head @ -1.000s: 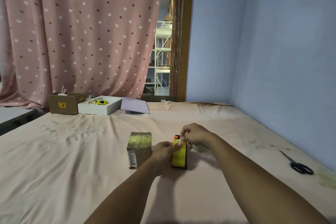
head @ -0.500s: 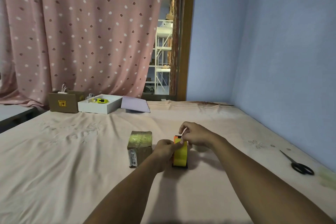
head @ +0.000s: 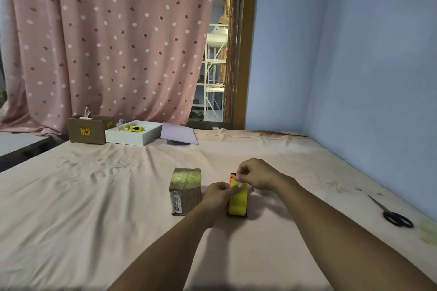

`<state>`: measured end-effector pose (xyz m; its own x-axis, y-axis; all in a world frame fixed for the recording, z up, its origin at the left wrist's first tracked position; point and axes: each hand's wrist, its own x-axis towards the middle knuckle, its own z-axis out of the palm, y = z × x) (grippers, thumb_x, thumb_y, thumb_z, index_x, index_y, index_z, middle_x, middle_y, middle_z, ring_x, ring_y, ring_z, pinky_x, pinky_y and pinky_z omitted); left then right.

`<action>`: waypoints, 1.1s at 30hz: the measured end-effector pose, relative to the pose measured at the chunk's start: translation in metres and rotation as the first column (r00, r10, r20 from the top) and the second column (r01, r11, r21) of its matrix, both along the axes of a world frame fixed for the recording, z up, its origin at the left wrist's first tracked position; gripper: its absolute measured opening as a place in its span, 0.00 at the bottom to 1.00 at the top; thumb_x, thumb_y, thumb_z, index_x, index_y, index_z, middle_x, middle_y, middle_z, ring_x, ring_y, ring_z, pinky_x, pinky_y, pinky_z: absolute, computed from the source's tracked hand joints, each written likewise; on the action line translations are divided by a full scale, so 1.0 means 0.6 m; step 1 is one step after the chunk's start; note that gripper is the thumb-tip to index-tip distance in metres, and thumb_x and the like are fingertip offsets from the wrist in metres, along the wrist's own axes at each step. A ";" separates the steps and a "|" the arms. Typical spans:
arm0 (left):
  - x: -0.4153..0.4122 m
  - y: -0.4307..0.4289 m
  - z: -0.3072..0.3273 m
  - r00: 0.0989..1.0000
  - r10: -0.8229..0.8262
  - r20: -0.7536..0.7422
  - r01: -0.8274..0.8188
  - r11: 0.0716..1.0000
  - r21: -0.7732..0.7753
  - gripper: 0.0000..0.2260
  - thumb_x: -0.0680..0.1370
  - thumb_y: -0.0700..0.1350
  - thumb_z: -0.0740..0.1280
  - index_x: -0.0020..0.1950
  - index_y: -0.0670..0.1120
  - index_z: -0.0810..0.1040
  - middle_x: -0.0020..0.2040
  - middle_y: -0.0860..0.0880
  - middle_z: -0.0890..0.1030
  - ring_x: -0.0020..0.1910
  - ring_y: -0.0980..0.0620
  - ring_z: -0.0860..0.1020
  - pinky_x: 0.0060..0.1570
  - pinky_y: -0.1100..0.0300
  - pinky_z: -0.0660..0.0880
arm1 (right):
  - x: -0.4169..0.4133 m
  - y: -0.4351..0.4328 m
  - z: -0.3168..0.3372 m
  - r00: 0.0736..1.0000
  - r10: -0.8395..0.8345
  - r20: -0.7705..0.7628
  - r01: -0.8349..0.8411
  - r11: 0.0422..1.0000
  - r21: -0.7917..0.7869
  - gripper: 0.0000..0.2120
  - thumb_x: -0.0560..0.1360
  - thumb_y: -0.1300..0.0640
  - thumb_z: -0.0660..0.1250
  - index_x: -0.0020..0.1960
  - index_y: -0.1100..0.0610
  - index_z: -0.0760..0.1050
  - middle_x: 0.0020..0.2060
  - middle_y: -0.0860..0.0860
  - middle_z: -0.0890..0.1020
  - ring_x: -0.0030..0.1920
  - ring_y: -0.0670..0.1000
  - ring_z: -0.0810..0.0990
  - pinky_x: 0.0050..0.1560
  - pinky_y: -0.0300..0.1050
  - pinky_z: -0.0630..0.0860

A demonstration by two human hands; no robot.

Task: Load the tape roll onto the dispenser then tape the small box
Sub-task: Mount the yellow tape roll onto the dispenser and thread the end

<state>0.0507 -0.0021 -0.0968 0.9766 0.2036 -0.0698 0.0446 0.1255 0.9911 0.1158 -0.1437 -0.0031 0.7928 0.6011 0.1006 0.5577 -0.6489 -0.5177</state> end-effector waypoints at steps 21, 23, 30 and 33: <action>-0.021 -0.004 0.025 0.995 -0.056 -0.086 0.045 0.992 -0.120 0.26 0.69 0.60 0.78 0.56 0.41 0.86 0.47 0.44 0.85 0.44 0.47 0.82 0.46 0.54 0.74 | 0.010 -0.015 -0.040 0.958 -0.155 0.240 0.177 0.981 -0.074 0.06 0.79 0.48 0.65 0.47 0.48 0.78 0.48 0.49 0.83 0.48 0.54 0.80 0.42 0.48 0.73; -0.013 -0.002 0.026 0.993 -0.015 -0.116 0.008 0.998 -0.058 0.35 0.63 0.64 0.79 0.59 0.40 0.84 0.49 0.44 0.84 0.46 0.46 0.82 0.48 0.53 0.75 | 0.012 -0.013 -0.040 0.956 -0.169 0.239 0.191 0.979 -0.074 0.06 0.79 0.49 0.66 0.46 0.49 0.79 0.48 0.49 0.84 0.48 0.54 0.80 0.41 0.47 0.73; 0.003 -0.004 0.049 0.966 0.003 -0.258 0.034 0.989 0.141 0.51 0.53 0.74 0.78 0.66 0.45 0.76 0.63 0.44 0.82 0.61 0.43 0.81 0.65 0.44 0.78 | 0.015 -0.010 -0.047 0.965 -0.207 0.162 0.223 0.971 -0.090 0.06 0.78 0.53 0.66 0.49 0.52 0.82 0.51 0.52 0.84 0.50 0.56 0.81 0.48 0.50 0.79; -0.003 -0.001 0.058 0.949 -0.033 -0.313 0.088 0.983 0.163 0.54 0.51 0.76 0.77 0.69 0.48 0.73 0.64 0.46 0.81 0.62 0.44 0.80 0.65 0.46 0.77 | 0.019 -0.016 -0.049 0.973 -0.208 0.101 0.218 0.970 -0.105 0.06 0.77 0.50 0.69 0.44 0.50 0.81 0.49 0.52 0.85 0.50 0.56 0.82 0.51 0.51 0.80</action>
